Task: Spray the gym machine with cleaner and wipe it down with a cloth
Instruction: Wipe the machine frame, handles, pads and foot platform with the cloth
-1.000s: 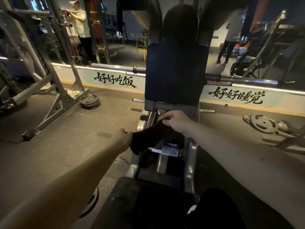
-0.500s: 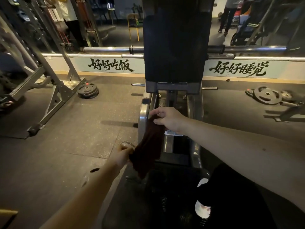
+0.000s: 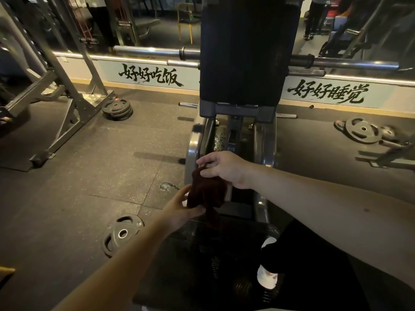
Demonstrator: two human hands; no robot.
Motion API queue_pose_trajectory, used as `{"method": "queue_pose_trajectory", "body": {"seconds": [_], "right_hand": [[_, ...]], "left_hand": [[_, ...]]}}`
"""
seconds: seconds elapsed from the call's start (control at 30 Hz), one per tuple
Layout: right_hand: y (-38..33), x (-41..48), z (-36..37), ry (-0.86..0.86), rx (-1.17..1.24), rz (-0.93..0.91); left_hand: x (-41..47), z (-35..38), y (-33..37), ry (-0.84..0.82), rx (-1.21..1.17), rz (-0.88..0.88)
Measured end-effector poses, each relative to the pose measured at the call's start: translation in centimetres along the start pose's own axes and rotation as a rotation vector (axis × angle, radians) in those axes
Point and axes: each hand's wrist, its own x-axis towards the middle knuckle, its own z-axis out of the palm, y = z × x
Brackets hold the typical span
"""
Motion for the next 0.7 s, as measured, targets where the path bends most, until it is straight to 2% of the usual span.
{"method": "queue_pose_trajectory", "body": {"seconds": [0.07,0.23,0.33,0.47,0.57,0.63,0.7], "right_hand": [[-0.3,0.0,-0.4,-0.031,-0.031,0.017],[-0.7,-1.2,-2.1,-0.21,-0.058,0.073],[0.4,-1.8,-2.5,-0.225,-0.177,0.091],[3.1,-1.6,-1.8,-0.123,-0.322,0.093],[5.3,-1.5,-1.2,0.038,-0.279,0.095],[7.0,-1.5,-0.6,0.156,-0.282,0.159],[8.8,-1.5,0.3,0.145,-0.277,0.321]], "left_hand": [[-0.2,0.3,0.7,-0.04,0.042,0.057],[-1.8,0.8,3.0,-0.001,0.151,0.061],[-2.4,0.4,3.5,0.028,0.195,0.085],[-3.2,0.3,4.8,0.014,0.126,0.083],[-4.0,0.6,5.7,-0.019,0.032,0.076],[-4.4,0.8,5.9,-0.019,-0.012,0.08],[-4.5,0.8,5.7,0.003,-0.051,0.08]]}}
